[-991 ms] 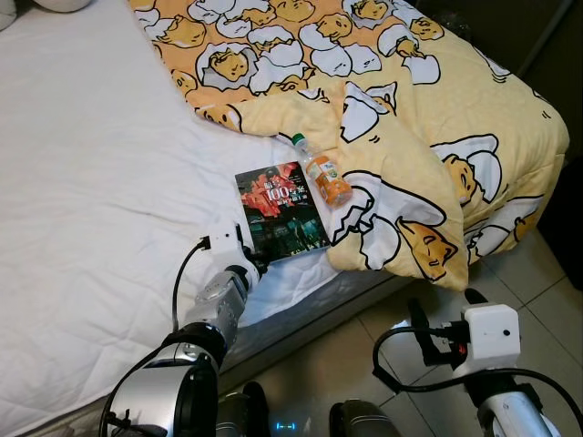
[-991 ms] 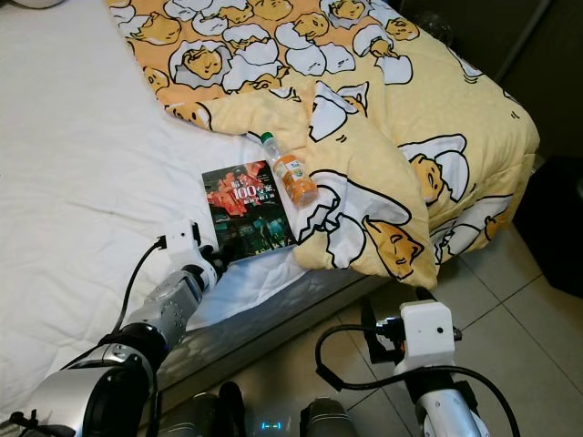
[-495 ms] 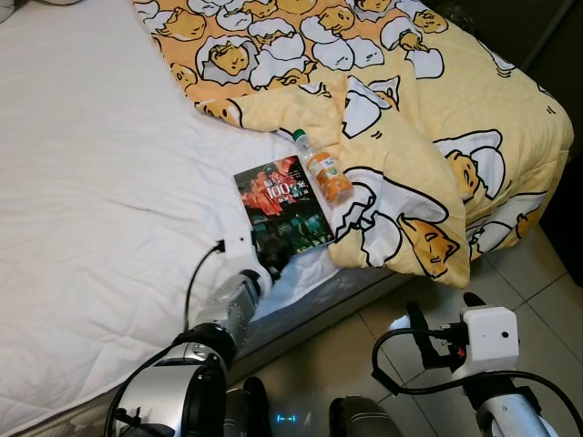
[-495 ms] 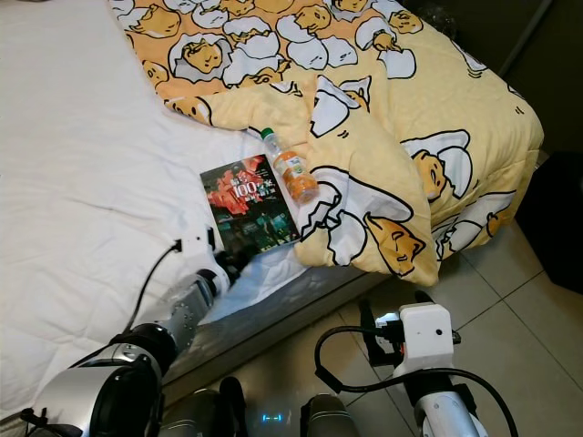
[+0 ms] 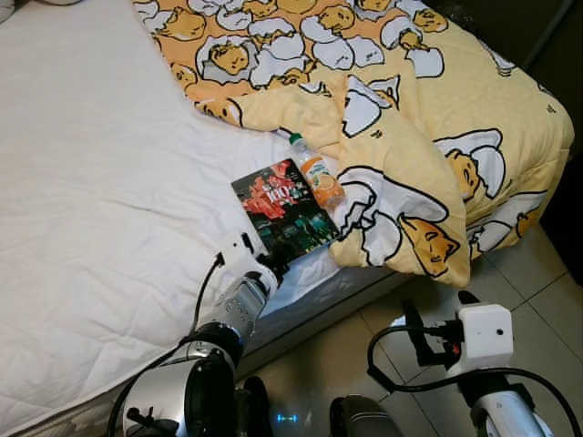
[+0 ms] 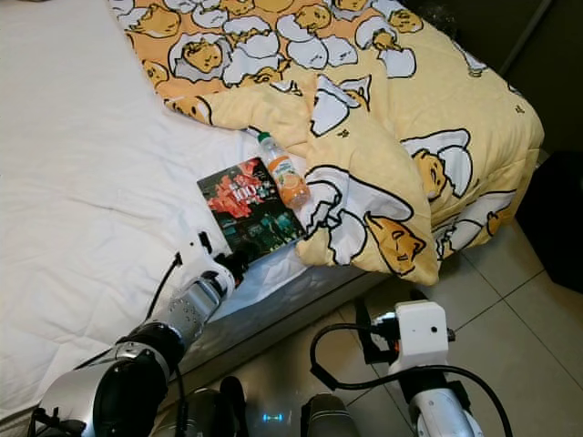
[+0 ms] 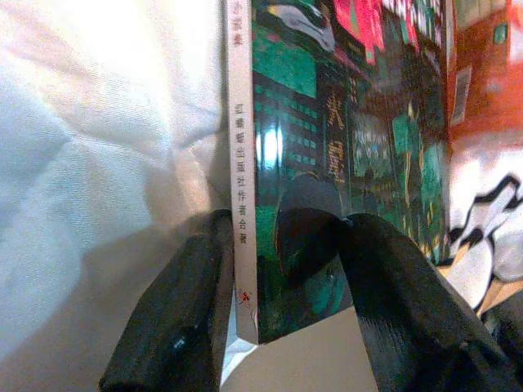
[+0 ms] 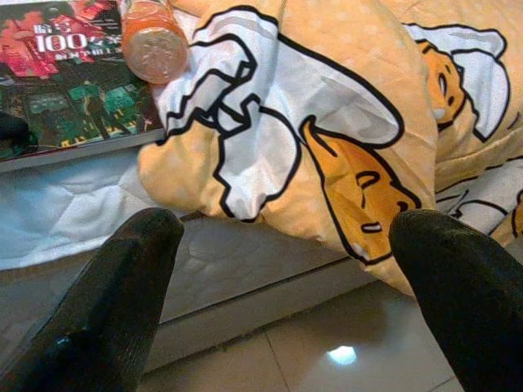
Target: Clean up the room
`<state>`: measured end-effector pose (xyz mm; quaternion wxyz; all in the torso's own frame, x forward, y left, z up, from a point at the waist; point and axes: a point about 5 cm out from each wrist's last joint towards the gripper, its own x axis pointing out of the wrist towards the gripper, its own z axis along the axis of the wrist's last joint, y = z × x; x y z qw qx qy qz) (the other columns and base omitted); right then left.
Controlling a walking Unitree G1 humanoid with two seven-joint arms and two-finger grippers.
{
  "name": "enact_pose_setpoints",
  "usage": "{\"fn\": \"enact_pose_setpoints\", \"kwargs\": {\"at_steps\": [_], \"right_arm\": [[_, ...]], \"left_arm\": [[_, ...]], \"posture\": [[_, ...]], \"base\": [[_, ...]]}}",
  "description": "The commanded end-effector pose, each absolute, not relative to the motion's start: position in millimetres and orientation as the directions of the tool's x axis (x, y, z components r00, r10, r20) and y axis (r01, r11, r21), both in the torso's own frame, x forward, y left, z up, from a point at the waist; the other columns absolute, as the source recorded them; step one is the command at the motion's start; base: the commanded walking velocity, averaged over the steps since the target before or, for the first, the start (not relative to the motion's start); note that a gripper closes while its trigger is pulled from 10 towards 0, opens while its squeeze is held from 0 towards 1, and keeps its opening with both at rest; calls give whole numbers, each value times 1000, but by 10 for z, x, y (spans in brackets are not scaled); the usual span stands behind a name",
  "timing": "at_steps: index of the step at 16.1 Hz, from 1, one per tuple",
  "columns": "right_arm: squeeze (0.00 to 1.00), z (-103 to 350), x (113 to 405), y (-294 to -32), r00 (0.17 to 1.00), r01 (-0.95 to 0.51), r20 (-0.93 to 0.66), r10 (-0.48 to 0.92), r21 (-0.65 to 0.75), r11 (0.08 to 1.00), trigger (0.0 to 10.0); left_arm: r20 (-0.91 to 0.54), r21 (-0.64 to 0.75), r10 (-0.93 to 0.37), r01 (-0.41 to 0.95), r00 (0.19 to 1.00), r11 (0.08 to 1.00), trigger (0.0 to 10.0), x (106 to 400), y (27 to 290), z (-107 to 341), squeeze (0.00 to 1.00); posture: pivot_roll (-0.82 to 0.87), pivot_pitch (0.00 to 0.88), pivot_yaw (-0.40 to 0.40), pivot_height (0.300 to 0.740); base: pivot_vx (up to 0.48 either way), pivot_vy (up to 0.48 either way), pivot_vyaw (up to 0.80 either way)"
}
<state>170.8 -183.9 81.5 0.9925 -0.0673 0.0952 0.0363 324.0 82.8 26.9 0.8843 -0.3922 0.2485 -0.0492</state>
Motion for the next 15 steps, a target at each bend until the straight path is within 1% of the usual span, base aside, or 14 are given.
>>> {"fn": "enact_pose_setpoints", "kwargs": {"at_steps": [1,5,7,10,12,13,15], "right_arm": [[0,794,1691,-1839,977,-82,-206,55,-122,989,10000],[0,794,1716,-1840,978,-82,-203,56,-124,989,10000],[0,790,1719,-1829,977,-83,-204,57,-121,989,10000],[0,792,1734,-1826,978,-79,-202,54,-115,990,10000],[0,789,1754,-1825,978,-76,-200,52,-112,991,10000],[0,780,1779,-1820,979,-75,-198,52,-109,991,10000],[0,778,1816,-1815,980,-73,-190,52,-106,992,10000]], "left_arm": [[-377,-753,-285,-113,881,648,0,3262,787,306,0],[-318,-805,-265,-111,910,583,0,3322,831,382,0],[-292,-809,-264,-90,919,581,0,3335,836,406,0],[-261,-782,-281,-32,923,622,0,3347,819,441,0],[-247,-774,-273,-20,930,633,0,3377,842,479,0],[-221,-750,-275,17,936,661,0,3419,875,538,0],[-196,-734,-255,31,947,679,0,3476,961,607,0]], "posture": [[-292,188,35,736],[-286,186,38,736],[-285,189,37,736],[-280,191,37,736],[-276,190,39,736],[-268,182,41,736],[-257,169,45,736]], "base": [[0,0,0],[0,0,0],[0,0,0],[0,0,0],[0,0,0],[0,0,0],[0,0,0]]}}
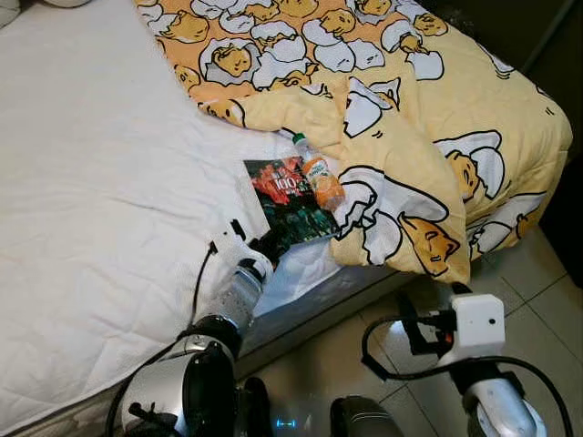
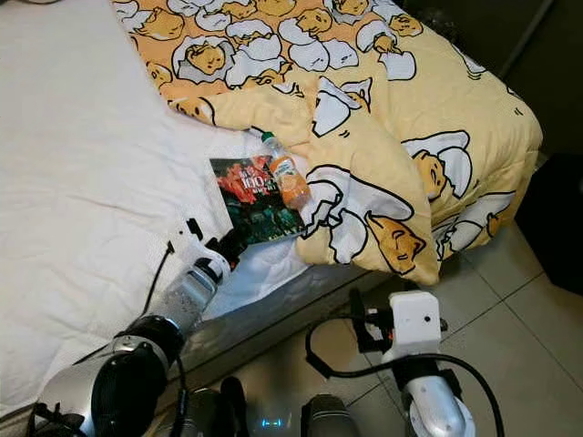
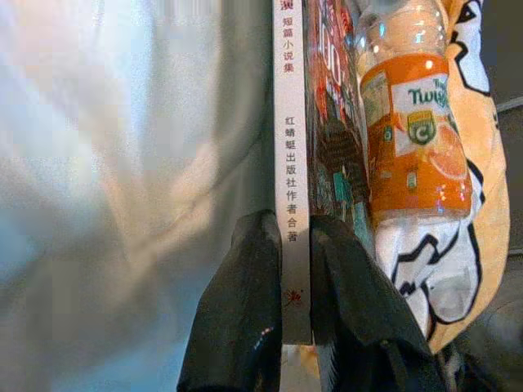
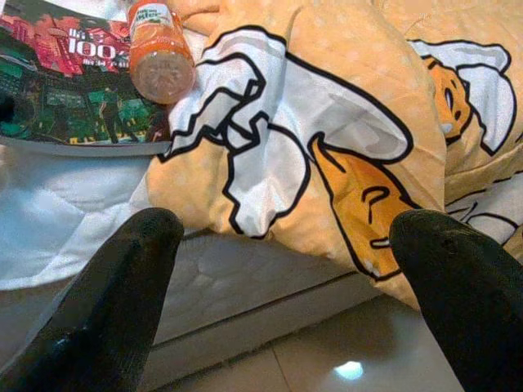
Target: Clean up the room
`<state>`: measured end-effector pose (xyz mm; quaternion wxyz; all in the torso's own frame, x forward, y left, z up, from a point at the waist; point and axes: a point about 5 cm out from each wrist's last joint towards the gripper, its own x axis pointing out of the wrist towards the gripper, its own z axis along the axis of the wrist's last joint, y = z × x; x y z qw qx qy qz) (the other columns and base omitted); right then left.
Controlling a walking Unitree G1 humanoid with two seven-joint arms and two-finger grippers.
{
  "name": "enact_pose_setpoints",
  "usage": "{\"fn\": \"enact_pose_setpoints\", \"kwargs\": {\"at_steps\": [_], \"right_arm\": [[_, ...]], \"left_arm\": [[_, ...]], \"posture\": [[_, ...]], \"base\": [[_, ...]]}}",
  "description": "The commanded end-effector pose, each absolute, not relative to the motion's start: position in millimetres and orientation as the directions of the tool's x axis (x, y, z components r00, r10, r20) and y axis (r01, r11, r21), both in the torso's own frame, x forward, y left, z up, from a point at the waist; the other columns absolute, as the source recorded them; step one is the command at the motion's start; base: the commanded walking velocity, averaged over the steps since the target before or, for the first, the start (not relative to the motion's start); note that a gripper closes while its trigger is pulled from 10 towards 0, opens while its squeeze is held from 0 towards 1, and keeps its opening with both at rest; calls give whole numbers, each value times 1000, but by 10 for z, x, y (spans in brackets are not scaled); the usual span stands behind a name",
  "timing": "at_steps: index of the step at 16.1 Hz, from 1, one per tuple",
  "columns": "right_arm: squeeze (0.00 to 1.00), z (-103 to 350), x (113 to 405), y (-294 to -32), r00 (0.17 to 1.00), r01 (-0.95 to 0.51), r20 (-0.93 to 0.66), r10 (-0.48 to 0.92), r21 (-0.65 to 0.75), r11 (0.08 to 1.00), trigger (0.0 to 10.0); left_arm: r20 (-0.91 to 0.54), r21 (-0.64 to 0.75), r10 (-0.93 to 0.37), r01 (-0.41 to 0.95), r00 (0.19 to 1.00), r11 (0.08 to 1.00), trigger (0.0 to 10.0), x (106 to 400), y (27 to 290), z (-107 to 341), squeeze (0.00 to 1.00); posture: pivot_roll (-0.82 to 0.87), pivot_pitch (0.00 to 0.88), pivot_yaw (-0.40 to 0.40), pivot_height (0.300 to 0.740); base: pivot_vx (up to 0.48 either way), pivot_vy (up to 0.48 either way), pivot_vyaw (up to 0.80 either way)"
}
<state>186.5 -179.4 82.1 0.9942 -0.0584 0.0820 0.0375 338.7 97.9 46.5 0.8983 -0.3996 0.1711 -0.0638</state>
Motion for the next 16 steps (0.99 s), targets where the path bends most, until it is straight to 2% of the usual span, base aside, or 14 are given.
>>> {"fn": "enact_pose_setpoints", "kwargs": {"at_steps": [1,3,4,6,9,11,14,16], "right_arm": [[0,775,1865,-1806,982,-72,-181,52,-103,992,10000],[0,788,2003,-1766,986,-75,-153,60,-94,993,10000],[0,787,2031,-1759,987,-76,-149,61,-92,993,10000],[0,786,2195,-1718,990,-79,-123,68,-84,993,10000],[0,804,2338,-1674,993,-84,-94,77,-77,993,10000],[0,876,2526,-1661,997,-65,-43,63,-54,996,10000],[0,927,2680,-1646,998,-54,-15,54,-25,998,10000],[0,959,2792,-1641,999,-47,-3,47,5,999,10000]], "left_arm": [[-192,-708,-225,25,955,706,0,3515,1053,649,0],[-172,-650,-122,-20,977,760,0,3617,1317,782,0],[-175,-638,-97,-38,980,769,0,3632,1369,803,0],[-173,-557,33,-126,984,821,0,3706,1686,937,0],[-157,-475,42,-113,987,873,0,3723,1788,995,0],[-80,-278,17,-38,997,960,0,3700,1981,1102,0],[-25,-186,11,-15,1000,982,0,3642,2146,1183,0],[17,-111,13,-11,1000,994,0,3541,2202,1229,0]], "posture": [[-247,155,48,736],[-218,111,51,736],[-218,111,51,736],[-193,71,54,736],[-168,21,63,736],[-135,0,77,736],[-98,0,79,736],[-59,0,71,736]], "base": [[0,0,0],[0,0,0],[0,0,0],[0,0,0],[0,0,0],[0,0,0],[0,0,0],[0,0,644]]}}
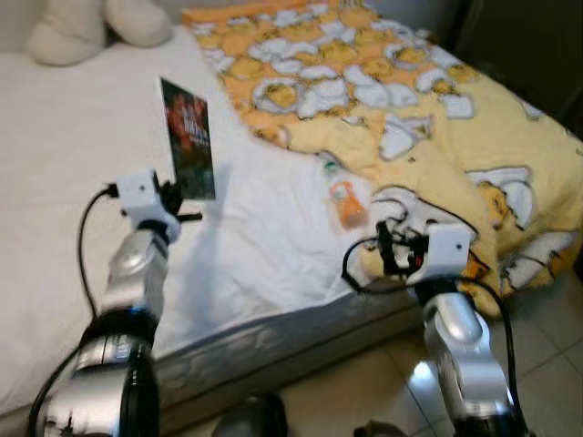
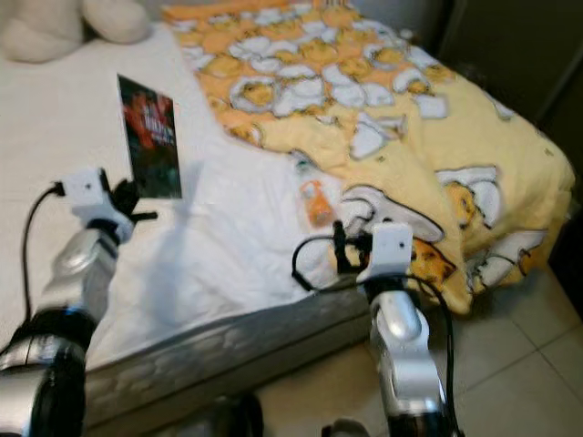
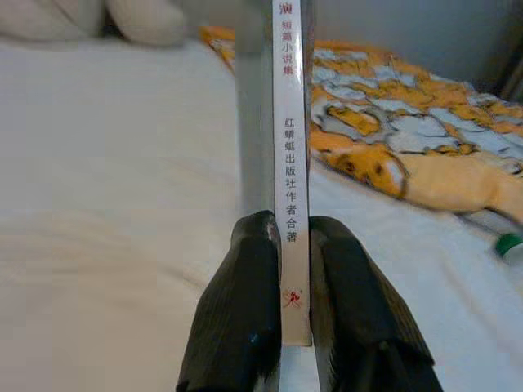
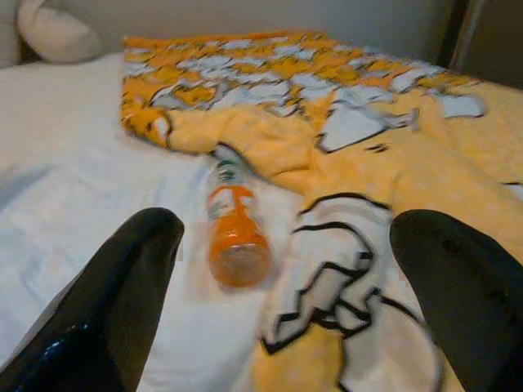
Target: Clean up the room
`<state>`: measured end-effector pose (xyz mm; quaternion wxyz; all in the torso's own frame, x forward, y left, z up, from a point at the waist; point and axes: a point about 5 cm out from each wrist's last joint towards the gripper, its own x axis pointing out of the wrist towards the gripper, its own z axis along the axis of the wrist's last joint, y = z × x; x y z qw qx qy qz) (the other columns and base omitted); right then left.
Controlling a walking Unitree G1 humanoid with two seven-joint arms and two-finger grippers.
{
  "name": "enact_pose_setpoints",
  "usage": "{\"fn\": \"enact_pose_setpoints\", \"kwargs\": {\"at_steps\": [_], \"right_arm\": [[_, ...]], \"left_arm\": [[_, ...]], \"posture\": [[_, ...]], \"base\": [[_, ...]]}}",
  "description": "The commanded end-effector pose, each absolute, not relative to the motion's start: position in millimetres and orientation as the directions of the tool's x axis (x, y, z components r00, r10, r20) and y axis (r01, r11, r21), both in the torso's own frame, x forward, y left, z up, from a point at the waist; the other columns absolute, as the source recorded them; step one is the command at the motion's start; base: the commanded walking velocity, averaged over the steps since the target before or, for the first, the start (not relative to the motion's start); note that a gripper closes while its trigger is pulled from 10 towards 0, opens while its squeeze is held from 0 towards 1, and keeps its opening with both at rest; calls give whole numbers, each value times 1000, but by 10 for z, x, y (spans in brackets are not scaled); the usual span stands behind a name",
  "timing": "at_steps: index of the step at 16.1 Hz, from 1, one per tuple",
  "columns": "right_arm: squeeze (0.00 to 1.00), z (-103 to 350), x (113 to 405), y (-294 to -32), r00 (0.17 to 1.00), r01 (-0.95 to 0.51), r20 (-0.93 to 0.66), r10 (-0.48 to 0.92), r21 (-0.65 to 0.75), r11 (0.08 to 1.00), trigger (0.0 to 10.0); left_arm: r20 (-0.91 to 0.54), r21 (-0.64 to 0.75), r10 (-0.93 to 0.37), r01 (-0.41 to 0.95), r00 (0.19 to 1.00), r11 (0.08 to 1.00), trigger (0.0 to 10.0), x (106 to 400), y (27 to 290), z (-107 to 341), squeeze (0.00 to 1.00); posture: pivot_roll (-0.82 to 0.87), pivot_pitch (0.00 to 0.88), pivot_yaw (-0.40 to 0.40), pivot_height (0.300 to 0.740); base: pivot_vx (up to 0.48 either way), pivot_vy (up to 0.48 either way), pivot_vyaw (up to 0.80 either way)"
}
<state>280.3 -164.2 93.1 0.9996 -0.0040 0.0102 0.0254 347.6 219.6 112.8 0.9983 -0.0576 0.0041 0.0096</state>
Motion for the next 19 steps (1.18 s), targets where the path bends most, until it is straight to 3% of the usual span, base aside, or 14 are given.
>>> {"fn": "enact_pose_setpoints", "kwargs": {"at_steps": [1,8,14,19], "right_arm": [[0,959,2879,-1618,998,-59,-2,59,10,998,10000],[0,894,3123,-1397,985,-172,-23,174,62,983,10000],[0,786,3120,-1292,980,-190,-41,194,85,978,10000],[0,800,3180,-1303,984,-172,-32,175,70,983,10000]], "left_arm": [[39,-55,29,-27,999,998,0,3410,2195,1235,0],[-48,-4,77,-77,996,997,0,2921,1980,968,0],[-39,56,16,-14,999,998,0,2923,1866,1091,0],[-24,65,-25,27,999,997,0,2947,1784,1133,0]], "posture": [[-20,0,49,736],[94,0,-37,736],[89,0,-13,736],[95,0,-18,736]], "base": [[0,0,731],[0,0,685],[0,0,642],[0,0,256]]}}
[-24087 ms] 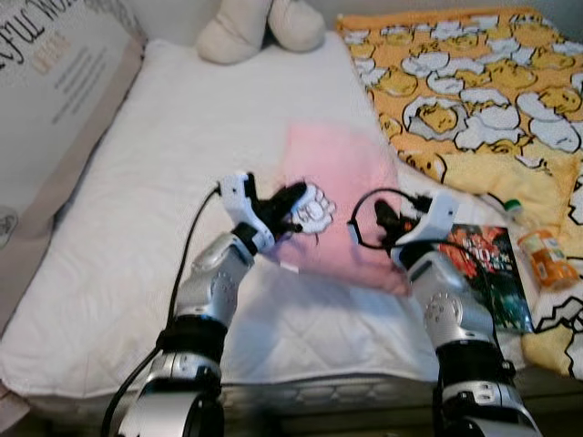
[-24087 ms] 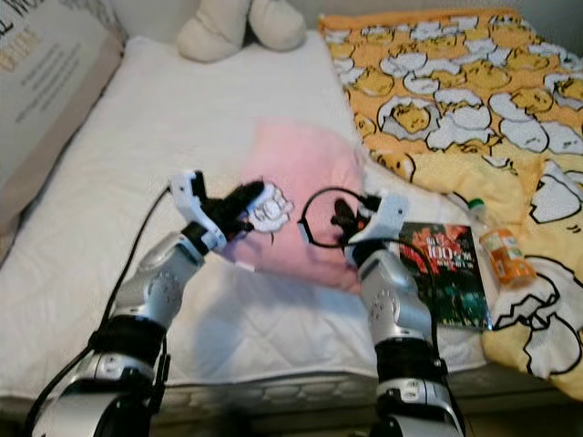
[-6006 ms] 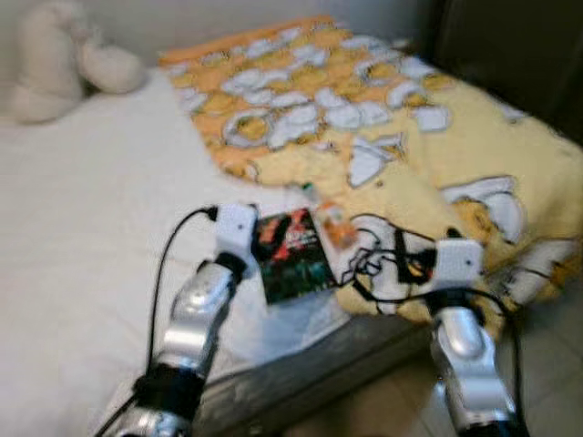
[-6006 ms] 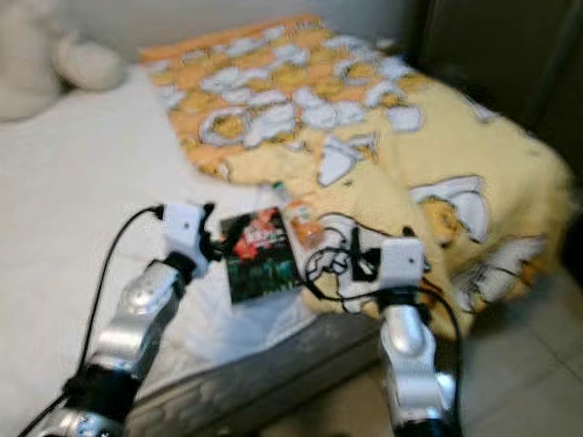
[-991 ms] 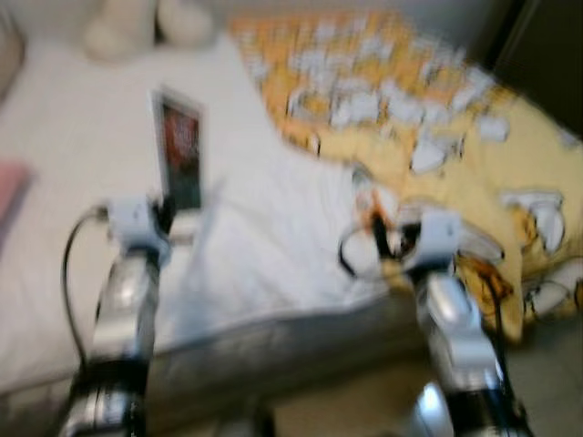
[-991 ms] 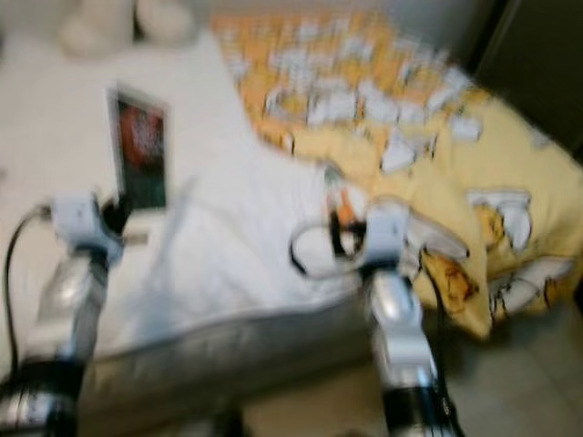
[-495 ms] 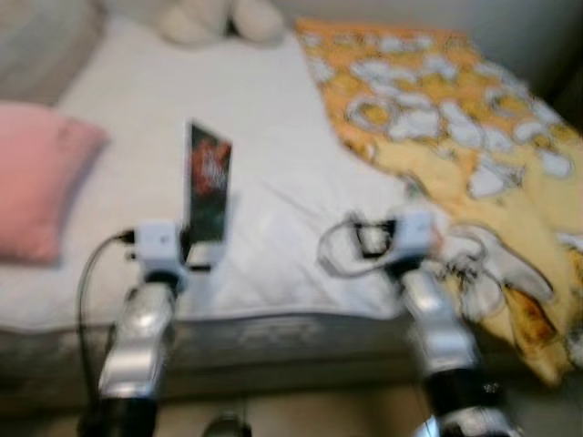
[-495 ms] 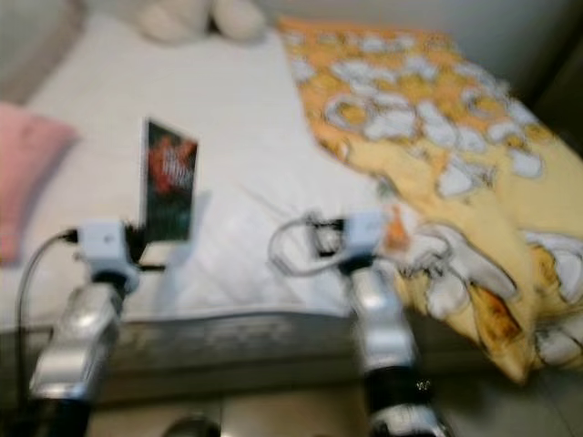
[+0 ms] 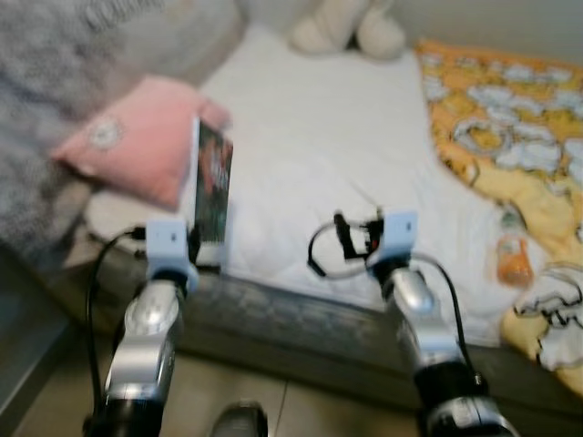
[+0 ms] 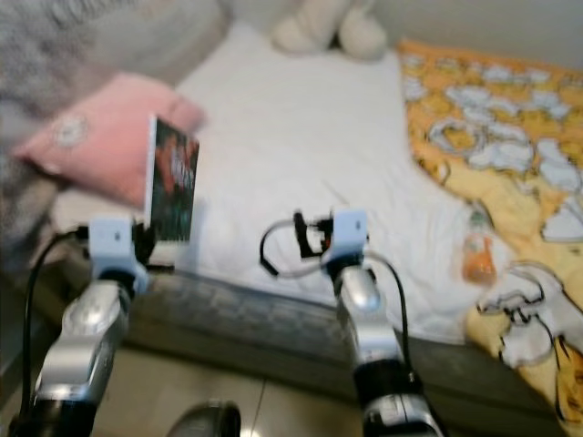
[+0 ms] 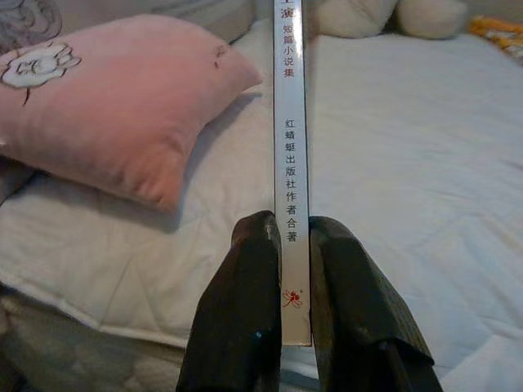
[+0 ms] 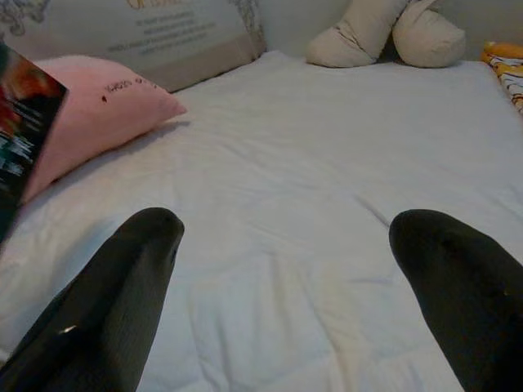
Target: Clean up the room
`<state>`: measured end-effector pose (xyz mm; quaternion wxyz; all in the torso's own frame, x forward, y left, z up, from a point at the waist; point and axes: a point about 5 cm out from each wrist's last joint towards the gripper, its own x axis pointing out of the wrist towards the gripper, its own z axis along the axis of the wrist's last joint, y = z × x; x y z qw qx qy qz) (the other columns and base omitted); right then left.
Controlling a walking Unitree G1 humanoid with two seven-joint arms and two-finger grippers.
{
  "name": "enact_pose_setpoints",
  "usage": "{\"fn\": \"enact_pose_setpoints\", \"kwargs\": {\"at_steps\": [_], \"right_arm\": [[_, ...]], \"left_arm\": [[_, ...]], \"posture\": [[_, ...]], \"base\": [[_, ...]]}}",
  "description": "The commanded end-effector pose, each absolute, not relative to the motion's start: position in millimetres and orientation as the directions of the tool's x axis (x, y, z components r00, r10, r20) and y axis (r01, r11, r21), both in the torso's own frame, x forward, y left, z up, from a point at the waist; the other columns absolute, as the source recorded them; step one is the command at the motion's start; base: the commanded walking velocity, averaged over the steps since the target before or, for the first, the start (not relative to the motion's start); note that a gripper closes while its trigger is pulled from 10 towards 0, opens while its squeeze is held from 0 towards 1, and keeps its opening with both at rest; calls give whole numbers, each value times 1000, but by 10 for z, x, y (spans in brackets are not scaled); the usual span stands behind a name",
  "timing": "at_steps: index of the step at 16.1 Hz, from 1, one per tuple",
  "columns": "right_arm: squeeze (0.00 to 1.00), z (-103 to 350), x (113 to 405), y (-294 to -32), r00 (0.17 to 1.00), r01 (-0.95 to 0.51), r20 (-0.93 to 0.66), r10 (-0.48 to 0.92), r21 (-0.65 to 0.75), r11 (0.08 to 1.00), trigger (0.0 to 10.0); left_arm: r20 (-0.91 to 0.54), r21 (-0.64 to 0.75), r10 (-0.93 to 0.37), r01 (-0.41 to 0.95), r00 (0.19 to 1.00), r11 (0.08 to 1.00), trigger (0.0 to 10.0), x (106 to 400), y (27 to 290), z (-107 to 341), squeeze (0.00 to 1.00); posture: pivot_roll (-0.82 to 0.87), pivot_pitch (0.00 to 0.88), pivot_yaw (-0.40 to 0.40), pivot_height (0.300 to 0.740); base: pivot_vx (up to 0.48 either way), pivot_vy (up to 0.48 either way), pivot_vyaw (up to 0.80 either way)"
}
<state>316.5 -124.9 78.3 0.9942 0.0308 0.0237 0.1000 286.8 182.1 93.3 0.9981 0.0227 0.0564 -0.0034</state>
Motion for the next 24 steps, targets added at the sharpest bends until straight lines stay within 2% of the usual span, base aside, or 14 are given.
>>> {"fn": "enact_pose_setpoints", "kwargs": {"at_steps": [1,3,7,10,15,24], "right_arm": [[0,812,3179,-1309,985,-170,-16,171,56,984,10000],[0,827,3171,-1317,986,-165,3,165,35,986,10000],[0,827,3153,-1357,989,-145,15,145,35,989,10000],[0,853,3166,-1367,992,-128,26,127,30,991,10000],[0,852,3128,-1439,993,-117,31,117,13,993,10000],[0,874,3164,-1418,988,-149,31,149,-3,989,10000]], "left_arm": [[-14,68,-56,57,998,996,0,2977,1775,1164,0],[-9,95,-136,136,991,986,0,3017,1701,1193,0],[-14,95,-210,210,978,973,0,3094,1617,1219,0],[-31,79,-194,196,981,977,0,3147,1594,1184,0],[-20,51,-239,240,971,969,0,3164,1444,1169,0],[-7,62,-230,230,973,971,0,3233,1424,1193,0]], "posture": [[91,0,-13,736],[68,0,1,736],[34,0,23,736],[1,0,39,736],[-28,0,35,736],[-18,0,22,736]], "base": [[0,0,0],[0,476,0],[0,467,-752],[0,155,0],[0,52,0],[0,425,0]]}}
